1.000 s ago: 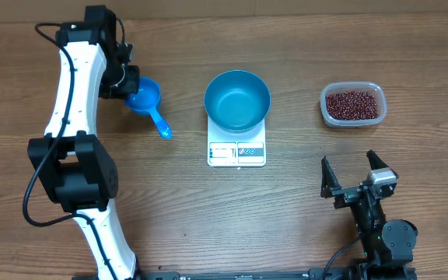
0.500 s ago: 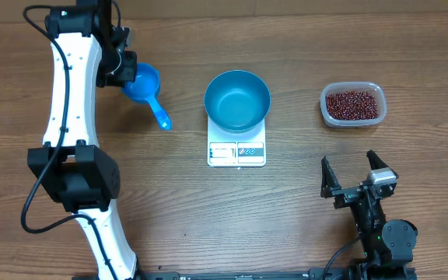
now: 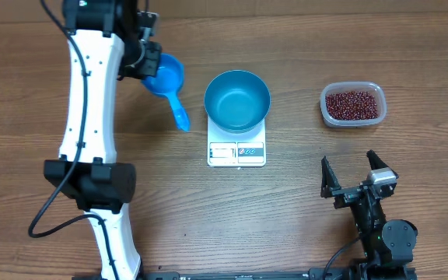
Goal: Scoop item into bowl and weigh 150g on scale
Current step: 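Lift the blue scoop with the left gripper toward the teal bowl, then move the right gripper toward the scoop held above the bowl, then grasp the blue scoop handle with the right gripper, release left gripper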
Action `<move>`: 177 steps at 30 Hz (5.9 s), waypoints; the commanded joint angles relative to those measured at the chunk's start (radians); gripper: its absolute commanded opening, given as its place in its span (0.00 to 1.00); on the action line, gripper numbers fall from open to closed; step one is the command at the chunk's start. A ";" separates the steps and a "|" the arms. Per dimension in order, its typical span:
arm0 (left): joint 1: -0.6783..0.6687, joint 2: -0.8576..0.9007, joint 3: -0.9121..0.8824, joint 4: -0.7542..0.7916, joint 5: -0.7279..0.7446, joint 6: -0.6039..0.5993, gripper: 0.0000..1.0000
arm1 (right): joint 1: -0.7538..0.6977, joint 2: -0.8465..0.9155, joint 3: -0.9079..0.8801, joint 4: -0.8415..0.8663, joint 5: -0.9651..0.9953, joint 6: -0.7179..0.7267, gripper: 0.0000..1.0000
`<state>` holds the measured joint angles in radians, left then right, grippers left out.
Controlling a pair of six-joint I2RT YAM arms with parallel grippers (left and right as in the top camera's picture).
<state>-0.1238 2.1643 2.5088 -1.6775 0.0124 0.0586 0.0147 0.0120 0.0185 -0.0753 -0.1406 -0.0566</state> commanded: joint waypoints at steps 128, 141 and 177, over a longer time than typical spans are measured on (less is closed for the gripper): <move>-0.343 0.012 0.028 0.028 0.141 -1.124 0.04 | 0.194 1.339 0.911 0.298 -0.601 1.073 0.04; -0.342 0.012 0.028 0.028 0.135 -1.124 0.96 | 0.194 1.339 0.911 0.298 -0.601 1.073 0.04; -0.320 -0.397 0.028 0.053 -0.153 -0.704 1.00 | 0.193 1.338 0.912 0.134 -0.495 0.862 0.04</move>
<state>-0.4473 1.7824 2.5229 -1.6150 -0.0307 -0.7094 0.2047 1.3575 0.9127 0.0574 -0.6563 0.8410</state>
